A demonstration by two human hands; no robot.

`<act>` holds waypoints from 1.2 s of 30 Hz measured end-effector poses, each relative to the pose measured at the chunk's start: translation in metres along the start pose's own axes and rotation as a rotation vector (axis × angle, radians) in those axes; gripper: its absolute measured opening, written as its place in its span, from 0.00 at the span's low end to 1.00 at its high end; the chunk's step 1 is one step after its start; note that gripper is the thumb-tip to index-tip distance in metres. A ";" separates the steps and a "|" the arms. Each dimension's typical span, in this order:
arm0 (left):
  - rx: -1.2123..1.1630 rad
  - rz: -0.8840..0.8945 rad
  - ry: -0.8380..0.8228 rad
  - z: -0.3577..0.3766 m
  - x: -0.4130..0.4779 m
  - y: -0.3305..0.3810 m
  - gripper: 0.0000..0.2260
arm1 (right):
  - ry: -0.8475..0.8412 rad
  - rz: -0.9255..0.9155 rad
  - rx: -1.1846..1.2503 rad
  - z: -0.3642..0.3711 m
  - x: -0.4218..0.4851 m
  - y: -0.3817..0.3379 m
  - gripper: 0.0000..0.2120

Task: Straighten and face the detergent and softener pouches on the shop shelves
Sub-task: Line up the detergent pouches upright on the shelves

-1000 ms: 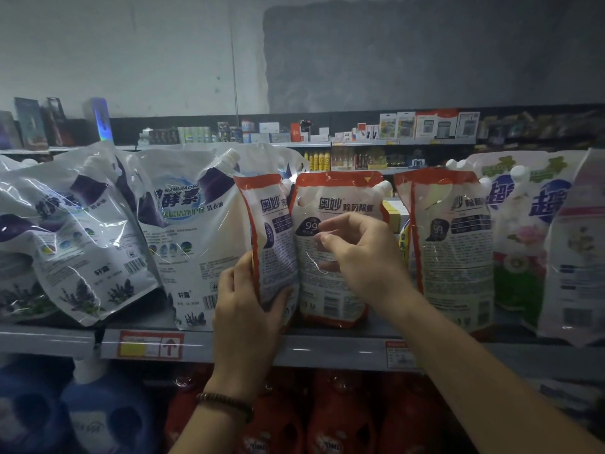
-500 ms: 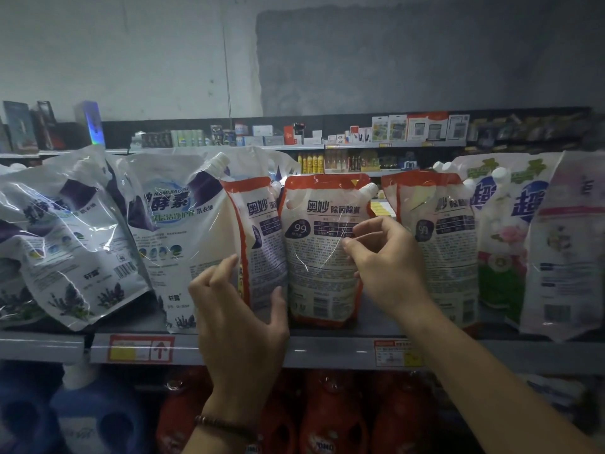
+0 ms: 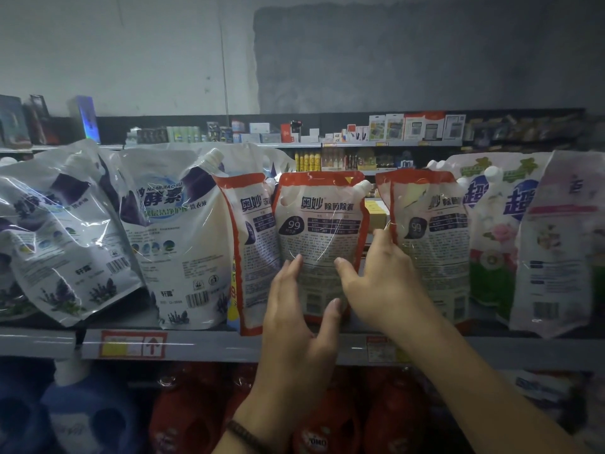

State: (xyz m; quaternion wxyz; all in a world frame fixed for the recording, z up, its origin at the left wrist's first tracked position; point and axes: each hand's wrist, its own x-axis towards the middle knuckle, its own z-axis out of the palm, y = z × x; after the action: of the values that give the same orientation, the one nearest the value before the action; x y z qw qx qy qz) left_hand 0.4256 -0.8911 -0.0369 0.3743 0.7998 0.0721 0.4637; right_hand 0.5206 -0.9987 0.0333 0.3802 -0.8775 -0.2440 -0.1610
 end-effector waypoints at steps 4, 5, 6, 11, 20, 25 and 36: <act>-0.001 -0.066 -0.065 0.003 0.003 -0.007 0.36 | -0.053 0.020 0.055 -0.001 0.007 -0.001 0.20; -0.001 -0.075 -0.075 0.003 0.003 -0.009 0.36 | -0.043 0.023 0.082 -0.001 0.009 -0.002 0.19; -0.001 -0.083 -0.081 0.004 0.003 -0.010 0.36 | -0.022 0.022 0.105 0.000 0.012 -0.002 0.18; -0.006 -0.078 -0.076 0.003 0.001 -0.015 0.33 | 0.093 -0.005 0.162 -0.001 0.023 -0.002 0.12; 0.077 0.016 -0.172 0.000 -0.006 -0.029 0.41 | 0.141 -0.067 0.229 -0.010 0.028 0.004 0.07; 0.078 0.041 -0.192 0.001 -0.007 -0.033 0.43 | 0.225 -0.111 0.335 0.002 0.022 0.006 0.09; 0.101 0.102 -0.200 0.003 -0.008 -0.038 0.41 | 0.365 -0.177 0.424 0.008 0.013 0.005 0.09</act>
State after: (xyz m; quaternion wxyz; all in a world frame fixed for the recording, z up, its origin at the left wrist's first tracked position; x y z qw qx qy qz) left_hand 0.4324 -0.8694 -0.0683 0.3147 0.8626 0.0170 0.3958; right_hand 0.5347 -0.9919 0.0312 0.5773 -0.7101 -0.2753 -0.2944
